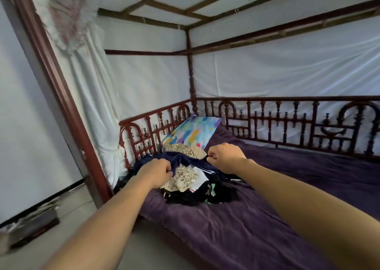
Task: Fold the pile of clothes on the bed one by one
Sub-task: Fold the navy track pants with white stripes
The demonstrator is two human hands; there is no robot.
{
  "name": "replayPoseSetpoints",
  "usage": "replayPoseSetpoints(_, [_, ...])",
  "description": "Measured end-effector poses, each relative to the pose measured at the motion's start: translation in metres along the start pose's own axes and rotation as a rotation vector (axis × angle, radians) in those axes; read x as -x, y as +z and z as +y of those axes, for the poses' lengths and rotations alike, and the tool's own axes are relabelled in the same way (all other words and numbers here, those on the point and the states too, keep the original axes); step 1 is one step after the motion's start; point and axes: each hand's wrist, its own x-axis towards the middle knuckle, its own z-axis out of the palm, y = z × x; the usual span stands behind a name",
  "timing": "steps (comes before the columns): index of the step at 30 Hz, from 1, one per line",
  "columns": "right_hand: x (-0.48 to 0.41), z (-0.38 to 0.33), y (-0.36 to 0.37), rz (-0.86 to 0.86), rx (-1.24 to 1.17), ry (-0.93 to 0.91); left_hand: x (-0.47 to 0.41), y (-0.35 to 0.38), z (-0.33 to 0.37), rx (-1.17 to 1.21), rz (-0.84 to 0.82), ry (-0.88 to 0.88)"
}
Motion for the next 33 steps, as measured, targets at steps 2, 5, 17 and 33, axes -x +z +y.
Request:
replayPoseSetpoints(2, [-0.025,-0.019,0.007,0.009,-0.008,0.005,-0.016,-0.008,-0.029,0.032,0.014,-0.003])
replayPoseSetpoints(5, [-0.063,-0.035,0.024,0.015,-0.013,0.008,-0.046,-0.013,-0.063,0.064,0.052,0.004])
replayPoseSetpoints(17, [-0.274,-0.034,0.156,-0.086,-0.063,0.079,-0.212,0.029,-0.202,0.130,0.018,-0.048])
replayPoseSetpoints(33, [-0.555,-0.098,0.350,-0.268,-0.182,0.270,-0.440,0.114,-0.473,0.164,-0.156,-0.101])
